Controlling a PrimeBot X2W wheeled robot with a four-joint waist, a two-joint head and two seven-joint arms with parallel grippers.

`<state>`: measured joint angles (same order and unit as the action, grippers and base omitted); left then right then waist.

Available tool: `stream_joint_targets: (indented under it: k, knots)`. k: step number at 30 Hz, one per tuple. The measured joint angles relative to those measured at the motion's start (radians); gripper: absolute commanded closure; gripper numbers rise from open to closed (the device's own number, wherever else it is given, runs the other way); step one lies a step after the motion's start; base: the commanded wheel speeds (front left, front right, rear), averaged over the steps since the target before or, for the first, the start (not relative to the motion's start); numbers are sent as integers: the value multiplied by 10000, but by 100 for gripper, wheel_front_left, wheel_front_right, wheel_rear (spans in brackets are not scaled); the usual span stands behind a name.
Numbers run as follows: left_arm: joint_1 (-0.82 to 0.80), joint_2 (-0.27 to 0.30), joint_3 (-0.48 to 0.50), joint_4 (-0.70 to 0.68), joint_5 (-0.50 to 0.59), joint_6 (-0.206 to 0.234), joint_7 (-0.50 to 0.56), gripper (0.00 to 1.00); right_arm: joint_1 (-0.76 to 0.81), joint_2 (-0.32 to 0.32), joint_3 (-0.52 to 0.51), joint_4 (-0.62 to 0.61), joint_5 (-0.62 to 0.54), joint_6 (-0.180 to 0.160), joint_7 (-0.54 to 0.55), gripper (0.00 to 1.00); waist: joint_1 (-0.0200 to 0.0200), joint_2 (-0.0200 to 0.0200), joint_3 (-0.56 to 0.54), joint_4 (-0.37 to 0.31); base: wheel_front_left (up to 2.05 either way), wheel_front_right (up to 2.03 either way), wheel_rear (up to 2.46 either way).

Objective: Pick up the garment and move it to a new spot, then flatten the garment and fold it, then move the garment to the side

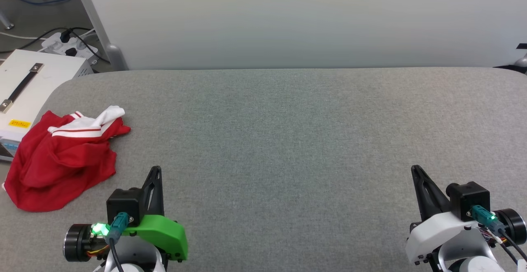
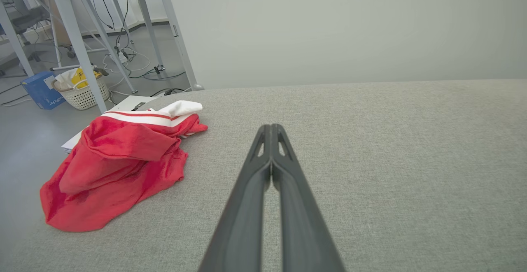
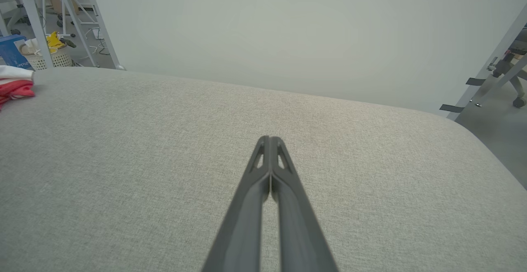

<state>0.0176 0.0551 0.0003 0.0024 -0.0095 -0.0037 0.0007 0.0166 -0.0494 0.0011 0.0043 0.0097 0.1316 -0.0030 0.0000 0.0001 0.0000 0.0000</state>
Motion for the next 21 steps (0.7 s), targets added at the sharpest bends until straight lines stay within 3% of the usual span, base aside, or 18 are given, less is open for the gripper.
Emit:
stream_joint_targets:
  k: [21]
  knots:
    - [0,0,-2,0,0,0,0,100,0,0,0,0,0,0,0,100,0,0,0,0,0,0,0]
